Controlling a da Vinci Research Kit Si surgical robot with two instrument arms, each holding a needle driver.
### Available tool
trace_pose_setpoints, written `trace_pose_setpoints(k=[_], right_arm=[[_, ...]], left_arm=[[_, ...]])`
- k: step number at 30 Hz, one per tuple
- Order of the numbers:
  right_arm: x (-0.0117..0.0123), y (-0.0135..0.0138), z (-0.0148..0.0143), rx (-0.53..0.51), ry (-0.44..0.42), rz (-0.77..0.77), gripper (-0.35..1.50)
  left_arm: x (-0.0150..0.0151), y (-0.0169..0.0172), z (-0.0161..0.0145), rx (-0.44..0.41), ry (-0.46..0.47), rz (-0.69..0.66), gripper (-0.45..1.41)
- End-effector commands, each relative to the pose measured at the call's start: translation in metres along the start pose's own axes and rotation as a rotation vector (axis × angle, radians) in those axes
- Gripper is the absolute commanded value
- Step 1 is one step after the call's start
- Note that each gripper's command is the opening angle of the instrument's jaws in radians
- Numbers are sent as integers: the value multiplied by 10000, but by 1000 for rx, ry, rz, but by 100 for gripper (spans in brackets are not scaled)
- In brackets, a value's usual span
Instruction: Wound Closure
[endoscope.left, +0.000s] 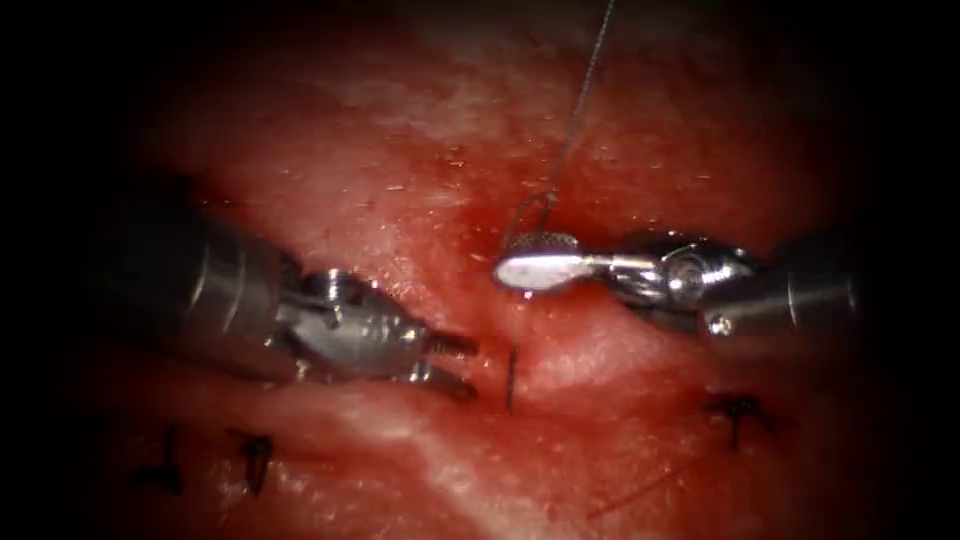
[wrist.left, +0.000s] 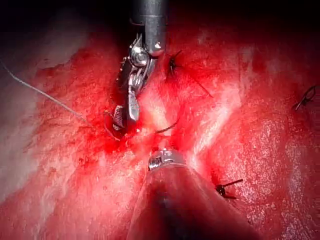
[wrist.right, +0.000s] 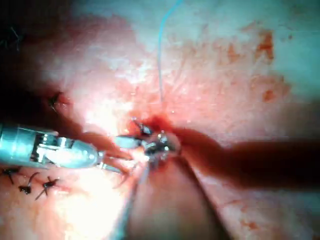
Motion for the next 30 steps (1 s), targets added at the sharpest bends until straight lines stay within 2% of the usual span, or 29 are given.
trace_pose_setpoints(k=[1,4,5,9,12,15,30], right_arm=[[1,7,-8,-3,27,-60,115],[22,7,-29,-18,70,-210,120],[33,6,-41,-35,70,-269,120],[47,2,-57,-66,37,-413,118],[46,2,-54,-82,-29,-466,115],[42,3,-49,-58,-52,-481,115],[22,-1,-28,-53,-47,-496,115]], left_arm=[[-3,3,8,0,24,11,10],[-3,-1,8,6,61,38,7],[-1,-2,7,10,81,54,9],[7,-5,6,18,149,64,14],[12,-5,8,20,179,66,14],[15,-2,13,10,188,78,15],[24,0,29,1,193,87,22]])
